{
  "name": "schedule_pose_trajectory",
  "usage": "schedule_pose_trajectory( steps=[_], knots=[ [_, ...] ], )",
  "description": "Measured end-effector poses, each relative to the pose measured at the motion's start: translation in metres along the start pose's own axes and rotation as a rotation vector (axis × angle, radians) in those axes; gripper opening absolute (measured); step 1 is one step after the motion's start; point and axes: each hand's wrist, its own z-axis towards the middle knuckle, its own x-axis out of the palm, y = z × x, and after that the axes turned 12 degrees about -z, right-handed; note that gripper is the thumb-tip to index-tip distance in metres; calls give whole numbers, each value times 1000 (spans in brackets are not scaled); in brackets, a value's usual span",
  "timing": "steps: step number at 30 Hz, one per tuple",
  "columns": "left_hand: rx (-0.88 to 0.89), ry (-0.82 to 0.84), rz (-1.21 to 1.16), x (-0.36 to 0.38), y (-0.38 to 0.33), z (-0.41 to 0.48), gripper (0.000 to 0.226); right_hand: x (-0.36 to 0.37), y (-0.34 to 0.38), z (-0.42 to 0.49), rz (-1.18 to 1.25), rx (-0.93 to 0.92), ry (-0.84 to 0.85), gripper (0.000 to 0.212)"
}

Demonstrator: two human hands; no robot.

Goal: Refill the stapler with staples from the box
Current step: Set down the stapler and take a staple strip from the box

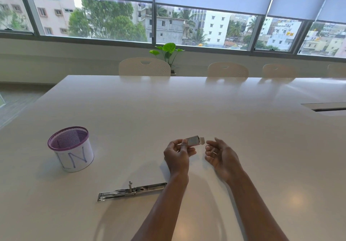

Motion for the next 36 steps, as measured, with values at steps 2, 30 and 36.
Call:
schedule_pose_trajectory(
  steps=[2,30,36],
  knots=[
    [-3,2,-1,0,0,0,5,3,-2,0,-90,-30,65,28],
    [98,34,156,-1,0,-5,4,1,0,-2,-590,-453,-124,4],
    [159,44,275,-1,2,-6,6,-3,5,-1,-1222,-633,-60,45]
  ],
)
